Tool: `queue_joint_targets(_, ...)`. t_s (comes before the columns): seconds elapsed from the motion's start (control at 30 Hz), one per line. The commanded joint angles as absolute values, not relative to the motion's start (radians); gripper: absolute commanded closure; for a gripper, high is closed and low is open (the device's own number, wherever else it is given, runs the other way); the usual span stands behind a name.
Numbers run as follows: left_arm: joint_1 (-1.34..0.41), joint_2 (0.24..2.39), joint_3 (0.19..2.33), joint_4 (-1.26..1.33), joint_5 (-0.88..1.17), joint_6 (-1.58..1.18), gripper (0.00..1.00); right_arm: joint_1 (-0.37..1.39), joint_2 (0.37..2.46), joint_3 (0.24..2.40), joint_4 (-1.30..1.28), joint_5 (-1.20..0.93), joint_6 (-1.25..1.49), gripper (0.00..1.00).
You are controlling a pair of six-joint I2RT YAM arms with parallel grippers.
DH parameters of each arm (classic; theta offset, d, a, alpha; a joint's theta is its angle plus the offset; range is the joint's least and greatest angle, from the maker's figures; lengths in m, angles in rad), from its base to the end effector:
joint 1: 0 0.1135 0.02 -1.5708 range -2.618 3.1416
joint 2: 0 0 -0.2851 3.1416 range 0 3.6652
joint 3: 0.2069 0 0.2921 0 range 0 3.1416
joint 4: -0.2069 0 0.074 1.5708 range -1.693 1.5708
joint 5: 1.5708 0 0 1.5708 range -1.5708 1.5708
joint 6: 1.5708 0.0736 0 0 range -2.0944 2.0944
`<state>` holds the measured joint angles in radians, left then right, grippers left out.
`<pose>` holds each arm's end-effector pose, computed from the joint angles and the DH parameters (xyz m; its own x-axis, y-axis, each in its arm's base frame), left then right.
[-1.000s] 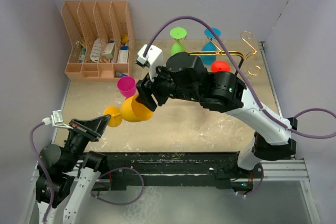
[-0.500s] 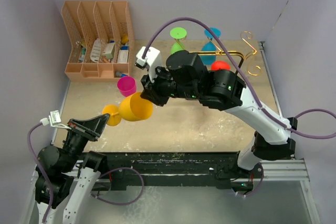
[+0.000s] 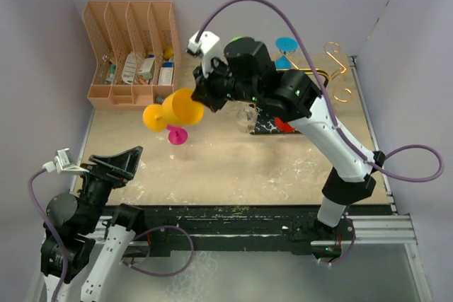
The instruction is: Take the wine glass off the wine glass rack
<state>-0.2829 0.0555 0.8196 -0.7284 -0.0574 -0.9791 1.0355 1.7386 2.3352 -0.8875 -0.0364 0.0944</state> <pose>0.0469 -0.0092 0.3757 -0.1665 -0.8145 -0.5557 0.1532 0.5354 -0.8306 0.2077 0.3555 0.5625 -0.2284 -0.2004 -0.9527 -0.8596 0.5009 0.1007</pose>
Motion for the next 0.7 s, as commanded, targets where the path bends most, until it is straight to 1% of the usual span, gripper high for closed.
queue_joint_targets(0.0, -0.284, 0.14, 0.902, -0.77, -0.192, -0.847, 0.19, 0.911, 1.796, 2.461, -0.812, -0.009, 0.13, 1.0)
queue_joint_targets(0.13, -0.285, 0.223, 0.948, -0.783, -0.264, -0.718, 0.18, 0.807, 1.942, 2.601, -0.798, -0.021, 0.175, 1.0)
queue_joint_targets(0.23, -0.285, 0.263, 0.96, -0.776, -0.309, -0.633, 0.18, 0.765, 2.053, 2.682, -0.78, -0.006, 0.2, 1.0)
queue_joint_targets(0.37, -0.285, 0.289, 0.932, -0.757, -0.336, -0.56, 0.18, 0.743, 2.13, 2.69, -0.74, 0.019, 0.217, 1.0)
queue_joint_targets(0.67, -0.284, 0.307, 0.871, -0.714, -0.337, -0.512, 0.18, 0.741, 2.185, 2.686, -0.737, 0.085, 0.176, 1.0)
